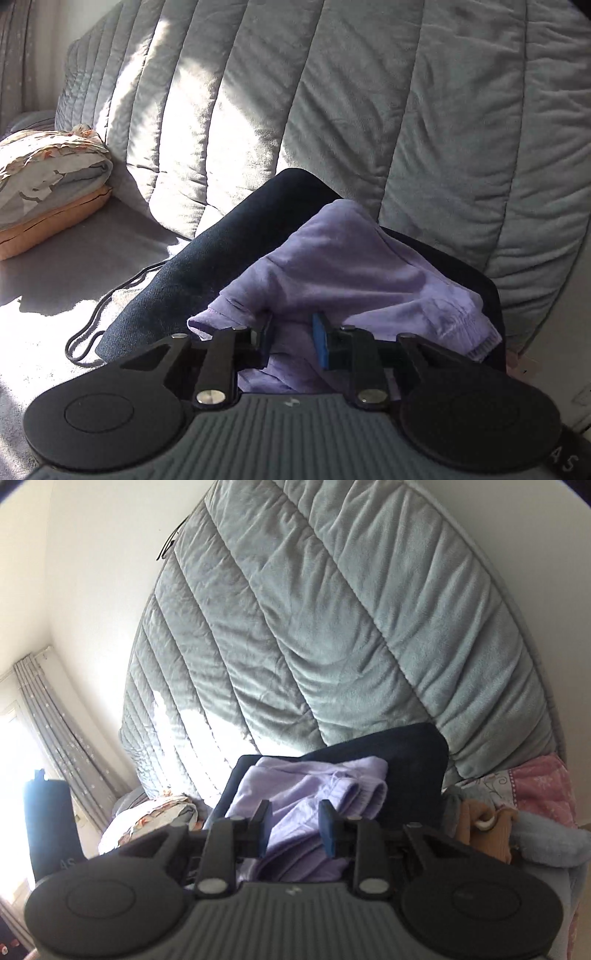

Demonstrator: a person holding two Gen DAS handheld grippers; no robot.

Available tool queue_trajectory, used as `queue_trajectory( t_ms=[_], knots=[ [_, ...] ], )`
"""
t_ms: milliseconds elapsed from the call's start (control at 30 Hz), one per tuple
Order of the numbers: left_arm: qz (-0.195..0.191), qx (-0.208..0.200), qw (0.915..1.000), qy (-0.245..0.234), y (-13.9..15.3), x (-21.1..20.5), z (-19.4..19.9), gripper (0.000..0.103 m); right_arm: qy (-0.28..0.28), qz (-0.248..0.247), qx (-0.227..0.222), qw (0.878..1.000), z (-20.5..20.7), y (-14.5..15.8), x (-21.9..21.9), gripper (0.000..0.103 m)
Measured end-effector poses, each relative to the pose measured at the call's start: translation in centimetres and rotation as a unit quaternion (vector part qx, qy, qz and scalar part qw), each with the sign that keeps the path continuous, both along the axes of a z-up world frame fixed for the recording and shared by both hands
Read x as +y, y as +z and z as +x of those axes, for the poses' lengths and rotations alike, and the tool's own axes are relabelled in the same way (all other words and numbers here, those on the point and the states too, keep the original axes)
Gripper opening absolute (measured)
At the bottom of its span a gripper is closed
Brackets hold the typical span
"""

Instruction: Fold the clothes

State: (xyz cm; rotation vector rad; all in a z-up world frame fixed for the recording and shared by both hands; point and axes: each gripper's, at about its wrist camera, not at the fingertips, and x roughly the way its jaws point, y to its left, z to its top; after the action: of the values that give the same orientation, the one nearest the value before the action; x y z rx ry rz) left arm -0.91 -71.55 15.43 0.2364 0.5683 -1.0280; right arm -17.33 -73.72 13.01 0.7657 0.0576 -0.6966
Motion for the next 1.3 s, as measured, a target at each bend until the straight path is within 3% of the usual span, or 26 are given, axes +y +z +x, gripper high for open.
queue_trajectory(
  t_ms=[67, 133, 200, 267, 400, 467, 533, 767, 900, 1100, 1300],
  knots=[
    [0.003, -0.001, 1.0000, -0.007, 0.2, 0.3, 0.1, 0.025, -0.024, 0.011, 0.005, 1.000, 0.2, -0.9, -0.4, 0.012],
    [0.004, 0.002, 1.0000, -0.004, 0.3, 0.5, 0.2, 0.025, -0.031, -0.001, 0.023, 0.999, 0.2, -0.2, -0.4, 0.011],
    [0.008, -0.012, 0.9999, 0.005, 0.4, 0.7, -0.4, 0.025, -0.049, -0.014, 0.039, 0.998, -0.2, 0.5, 0.0, 0.019],
    [0.016, -0.030, 0.9993, 0.016, 0.7, 0.9, -1.4, 0.025, -0.073, -0.011, 0.046, 0.996, -1.1, 0.9, 0.2, 0.046],
    [0.049, -0.074, 0.9945, 0.056, 1.5, 1.6, -3.2, 0.025, -0.100, 0.017, 0.038, 0.994, -3.4, 1.5, 0.2, 0.052],
    [0.049, -0.082, 0.9931, 0.069, 2.0, 2.4, -3.8, 0.025, -0.110, 0.038, 0.038, 0.992, -4.4, 1.7, 0.1, 0.069],
    [0.048, -0.090, 0.9915, 0.081, 2.6, 3.6, -4.4, 0.025, -0.126, 0.062, 0.039, 0.989, -5.3, 1.6, 0.2, 0.071],
    [0.049, -0.101, 0.9886, 0.101, 4.2, 7.7, -5.8, 0.025, -0.135, 0.062, 0.016, 0.989, -5.9, 2.7, 1.7, 0.083],
    [0.053, -0.119, 0.9840, 0.121, 5.4, 11.3, -6.4, 0.019, -0.127, 0.056, 0.014, 0.990, -5.2, 3.0, 2.6, 0.083],
    [0.050, -0.129, 0.9746, 0.176, 6.9, 19.5, -7.4, 0.002, -0.135, 0.052, 0.019, 0.989, -4.7, 3.2, 3.4, 0.083],
    [0.044, -0.122, 0.9616, 0.242, 7.7, 30.7, -8.6, 0.000, -0.137, -0.021, 0.034, 0.990, -4.2, 5.3, 7.1, 0.083]
  ],
)
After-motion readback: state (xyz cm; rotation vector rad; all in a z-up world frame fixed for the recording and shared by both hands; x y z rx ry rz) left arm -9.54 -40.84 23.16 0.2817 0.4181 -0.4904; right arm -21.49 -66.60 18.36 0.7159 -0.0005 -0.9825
